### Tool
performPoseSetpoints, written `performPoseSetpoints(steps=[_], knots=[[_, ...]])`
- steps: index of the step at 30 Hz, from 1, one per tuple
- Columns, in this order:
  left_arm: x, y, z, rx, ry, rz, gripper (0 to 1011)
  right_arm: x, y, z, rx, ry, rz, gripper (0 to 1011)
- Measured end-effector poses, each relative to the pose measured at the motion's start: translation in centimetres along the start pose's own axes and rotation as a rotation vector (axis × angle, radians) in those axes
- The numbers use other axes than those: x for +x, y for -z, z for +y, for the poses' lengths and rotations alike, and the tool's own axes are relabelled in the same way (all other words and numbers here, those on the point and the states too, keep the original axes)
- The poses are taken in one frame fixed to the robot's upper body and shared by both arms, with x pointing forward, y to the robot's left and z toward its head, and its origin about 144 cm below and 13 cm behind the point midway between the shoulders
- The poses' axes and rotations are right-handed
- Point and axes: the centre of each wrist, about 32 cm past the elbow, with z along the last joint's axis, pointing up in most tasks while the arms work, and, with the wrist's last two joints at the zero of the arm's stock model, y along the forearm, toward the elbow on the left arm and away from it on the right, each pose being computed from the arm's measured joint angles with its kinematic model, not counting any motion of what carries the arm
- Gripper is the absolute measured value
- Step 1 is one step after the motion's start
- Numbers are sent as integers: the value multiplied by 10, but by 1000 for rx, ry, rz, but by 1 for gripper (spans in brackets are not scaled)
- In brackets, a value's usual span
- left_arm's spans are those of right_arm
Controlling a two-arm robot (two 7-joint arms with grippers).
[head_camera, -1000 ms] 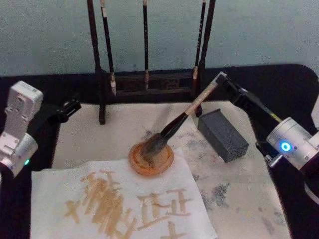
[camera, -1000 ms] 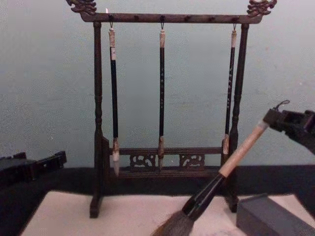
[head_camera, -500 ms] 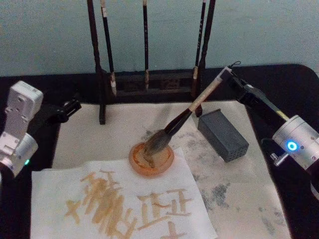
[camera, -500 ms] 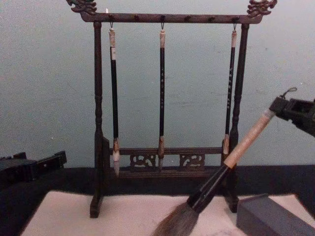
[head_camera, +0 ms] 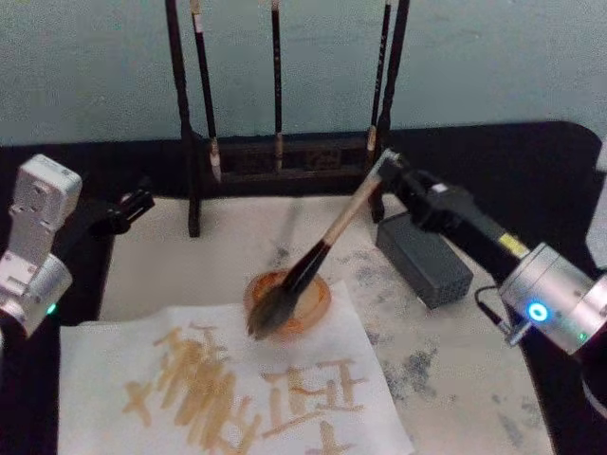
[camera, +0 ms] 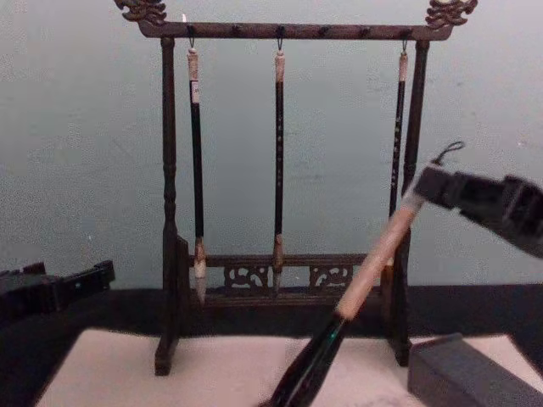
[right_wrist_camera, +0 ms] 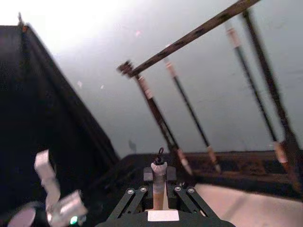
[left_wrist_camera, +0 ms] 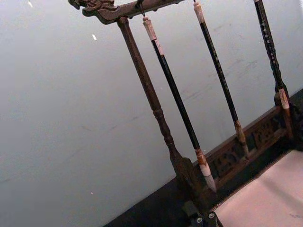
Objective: Pick up the brush from the inkstone, write on the paper, then place the brush back to its original position.
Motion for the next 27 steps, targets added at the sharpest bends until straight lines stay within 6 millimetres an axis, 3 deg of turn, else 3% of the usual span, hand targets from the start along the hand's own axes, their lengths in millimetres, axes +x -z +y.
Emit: performPoseSetpoints(steps=[11, 27], knots=[[0, 0, 0, 0, 0, 0, 1002, -20, 16, 4, -105, -58, -121, 163], [0, 0, 0, 0, 0, 0, 1002, -27, 25, 8, -131, -89, -164, 163]])
